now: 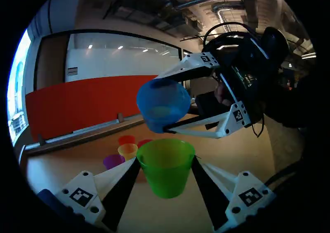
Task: Pour water
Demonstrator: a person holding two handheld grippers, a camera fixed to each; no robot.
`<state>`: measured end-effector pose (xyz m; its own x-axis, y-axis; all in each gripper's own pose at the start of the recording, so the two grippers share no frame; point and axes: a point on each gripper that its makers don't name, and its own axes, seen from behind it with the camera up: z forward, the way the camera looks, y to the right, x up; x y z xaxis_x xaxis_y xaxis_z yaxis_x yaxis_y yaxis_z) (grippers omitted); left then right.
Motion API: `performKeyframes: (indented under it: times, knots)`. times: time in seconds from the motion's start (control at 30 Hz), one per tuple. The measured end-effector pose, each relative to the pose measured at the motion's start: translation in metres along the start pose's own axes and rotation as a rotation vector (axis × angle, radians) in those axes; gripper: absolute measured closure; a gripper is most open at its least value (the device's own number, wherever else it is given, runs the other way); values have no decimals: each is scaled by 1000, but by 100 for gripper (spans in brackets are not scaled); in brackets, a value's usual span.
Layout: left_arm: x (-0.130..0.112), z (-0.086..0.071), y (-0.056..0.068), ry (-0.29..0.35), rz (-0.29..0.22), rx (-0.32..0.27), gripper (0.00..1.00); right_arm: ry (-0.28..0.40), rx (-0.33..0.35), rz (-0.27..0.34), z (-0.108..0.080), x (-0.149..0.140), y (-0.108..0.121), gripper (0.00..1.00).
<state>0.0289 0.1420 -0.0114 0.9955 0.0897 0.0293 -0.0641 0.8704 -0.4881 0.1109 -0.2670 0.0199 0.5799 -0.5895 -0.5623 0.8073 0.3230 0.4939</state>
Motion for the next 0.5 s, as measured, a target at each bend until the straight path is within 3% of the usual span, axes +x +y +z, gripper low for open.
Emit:
performKeyframes:
  times: [0.5]
  knots:
    - [1, 1, 2, 1, 2, -7, 13, -18, 12, -85, 3, 0, 2, 8]
